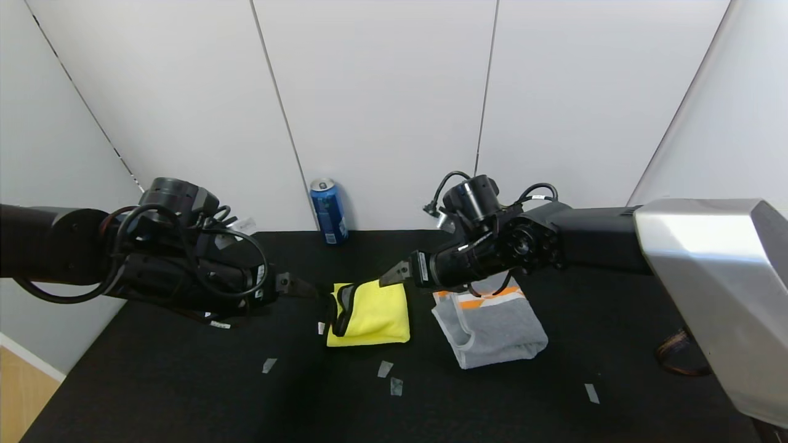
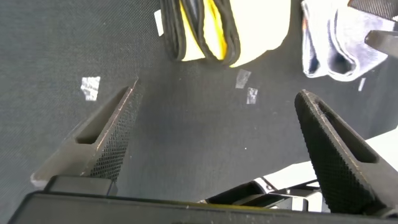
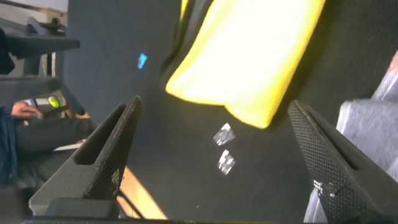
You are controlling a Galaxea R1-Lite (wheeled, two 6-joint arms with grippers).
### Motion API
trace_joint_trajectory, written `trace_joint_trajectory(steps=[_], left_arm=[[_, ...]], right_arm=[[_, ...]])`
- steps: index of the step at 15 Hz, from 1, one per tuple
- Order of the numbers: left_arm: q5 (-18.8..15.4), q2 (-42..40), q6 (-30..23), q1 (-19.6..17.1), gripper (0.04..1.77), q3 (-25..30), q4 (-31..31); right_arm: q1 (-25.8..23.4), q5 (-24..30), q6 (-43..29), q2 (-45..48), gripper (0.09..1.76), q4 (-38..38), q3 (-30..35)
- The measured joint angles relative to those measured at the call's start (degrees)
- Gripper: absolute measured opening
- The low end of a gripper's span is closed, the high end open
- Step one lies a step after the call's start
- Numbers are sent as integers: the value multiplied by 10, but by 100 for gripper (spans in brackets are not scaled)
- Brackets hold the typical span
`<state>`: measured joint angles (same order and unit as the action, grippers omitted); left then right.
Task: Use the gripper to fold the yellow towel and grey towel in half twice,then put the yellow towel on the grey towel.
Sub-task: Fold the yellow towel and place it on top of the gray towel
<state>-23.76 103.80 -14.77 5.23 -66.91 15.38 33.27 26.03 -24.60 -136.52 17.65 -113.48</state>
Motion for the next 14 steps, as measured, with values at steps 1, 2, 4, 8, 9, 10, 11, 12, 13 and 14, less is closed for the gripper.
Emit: trace_joint_trajectory(steps=[1, 2, 4, 8, 9, 10, 11, 12, 13, 14], left_arm=[[-5, 10, 0, 1, 172, -2, -1], [-19, 21, 0, 1, 172, -4, -2], [-38, 37, 1, 4, 172, -5, -3], [-39, 68, 2, 14, 172, -8, -15], [-40, 73, 2, 16, 172, -8, -15], [-39, 77, 2, 17, 172, -8, -16], [-39, 80, 2, 18, 172, -8, -16], [-39, 83, 3, 19, 172, -8, -16], [-39, 86, 3, 19, 172, -9, -17], [-39, 89, 2, 19, 172, -10, -24]], right_arm=[[0, 1, 0, -8, 170, -7, 0], [0, 2, 0, -15, 170, -13, 0], [0, 2, 0, -28, 170, -28, -1], [3, 3, 0, -46, 170, -38, -1], [3, 3, 1, -49, 170, -38, -1], [4, 3, 1, -53, 170, -39, -1], [4, 3, 1, -57, 170, -39, -1], [4, 3, 1, -60, 170, -39, -1], [4, 2, 1, -63, 170, -39, -1], [4, 2, 1, -67, 170, -39, -1]])
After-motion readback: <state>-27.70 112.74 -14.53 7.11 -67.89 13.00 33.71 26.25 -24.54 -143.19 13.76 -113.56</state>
